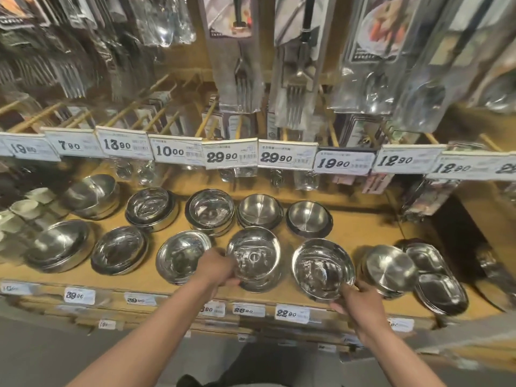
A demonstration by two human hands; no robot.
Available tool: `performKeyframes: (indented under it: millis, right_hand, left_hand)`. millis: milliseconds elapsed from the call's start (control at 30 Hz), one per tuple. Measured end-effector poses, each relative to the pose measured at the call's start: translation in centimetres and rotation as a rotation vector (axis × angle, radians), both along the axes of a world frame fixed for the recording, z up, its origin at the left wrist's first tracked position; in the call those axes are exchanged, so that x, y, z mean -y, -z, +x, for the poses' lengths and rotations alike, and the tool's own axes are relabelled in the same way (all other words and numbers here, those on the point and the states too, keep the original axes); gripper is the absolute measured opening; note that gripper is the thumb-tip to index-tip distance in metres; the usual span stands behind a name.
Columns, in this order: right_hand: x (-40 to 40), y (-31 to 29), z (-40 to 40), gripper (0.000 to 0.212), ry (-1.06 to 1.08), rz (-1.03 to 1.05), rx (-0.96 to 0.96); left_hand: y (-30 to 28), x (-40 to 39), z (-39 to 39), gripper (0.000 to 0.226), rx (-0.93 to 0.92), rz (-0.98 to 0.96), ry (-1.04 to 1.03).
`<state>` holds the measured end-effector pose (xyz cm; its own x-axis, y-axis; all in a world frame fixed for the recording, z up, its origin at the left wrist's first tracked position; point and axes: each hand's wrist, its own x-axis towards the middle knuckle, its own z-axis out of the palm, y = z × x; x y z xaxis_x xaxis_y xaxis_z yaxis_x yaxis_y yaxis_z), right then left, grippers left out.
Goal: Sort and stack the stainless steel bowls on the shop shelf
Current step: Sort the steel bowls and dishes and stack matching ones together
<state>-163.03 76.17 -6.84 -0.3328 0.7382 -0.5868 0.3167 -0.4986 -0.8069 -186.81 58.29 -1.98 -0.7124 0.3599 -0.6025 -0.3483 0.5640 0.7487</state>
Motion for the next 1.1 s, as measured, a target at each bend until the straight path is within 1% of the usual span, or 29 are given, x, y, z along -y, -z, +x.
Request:
performKeyframes:
  millis: [100,167,233,333,400,500,600,667,733,833,900,1033,1100]
  right_hand:
    - [0.0,0.1,-0.2,0.064,-0.011,-0.016,0.032]
    - [0.0,0.2,-0.5,0.064,-0.032,-0.031,0.044]
    - [0.0,0.3,-0.9,0.056,-0.061,-0.03,0.054]
    - [-0.1,0.4,-1.6,0.037,-0.072,-0.029,0.043]
    - [-0.1,0.5,-2.1,0.028,-0.089,-0.029,0.05]
    - [0.1,0.7,-2.7,0.03,-0.116,-0.05,0.032]
    - [0.3,0.8,-2.9,0.033,-0.092,-0.071,0.011]
    - [1.3,0.9,-2.6,0.033,-0.111,-0.05,0.05]
    - [3.4,1.2,-2.2,0.036,-0.171,-0.034,0.102]
    - [6.5,1.4,-3.1,0.034,-0.234,-0.009,0.139]
    - [7.7,1.6,-4.7,0.028,-0.274,0.017,0.164]
    - [10.0,1.4,-8.6,0.016,-0.299,-0.044,0.086]
    - [11.0,1.6,-10.6,0.017,-0.292,-0.017,0.07]
  left_hand:
    - [-0.4,0.2,-0.4,0.026,-0.003,-0.002,-0.019]
    - [-0.7,0.5,-0.6,0.033,-0.005,0.01,-0.045]
    - [-1.0,0.9,-0.7,0.03,-0.012,0.017,-0.062]
    - [-1.6,1.8,-1.0,0.021,0.012,0.054,-0.108]
    - [-2.2,2.4,-1.3,0.019,0.025,0.082,-0.135]
    - [-2.7,3.5,-2.1,0.021,0.028,0.111,-0.19]
    - [-3.2,4.6,-2.9,0.018,0.01,0.117,-0.21]
    - [-3.5,5.3,-3.5,0.014,0.0,0.123,-0.214]
    - [-3.7,6.2,-4.3,0.016,0.011,0.127,-0.232]
    - [-4.1,7.7,-5.9,0.024,0.022,0.121,-0.282]
    - [-4.1,8.9,-7.1,0.023,0.023,0.127,-0.318]
    - [-3.9,11.1,-9.4,0.013,0.018,0.14,-0.322]
    - [-3.7,12.3,-10.7,0.012,0.01,0.145,-0.307]
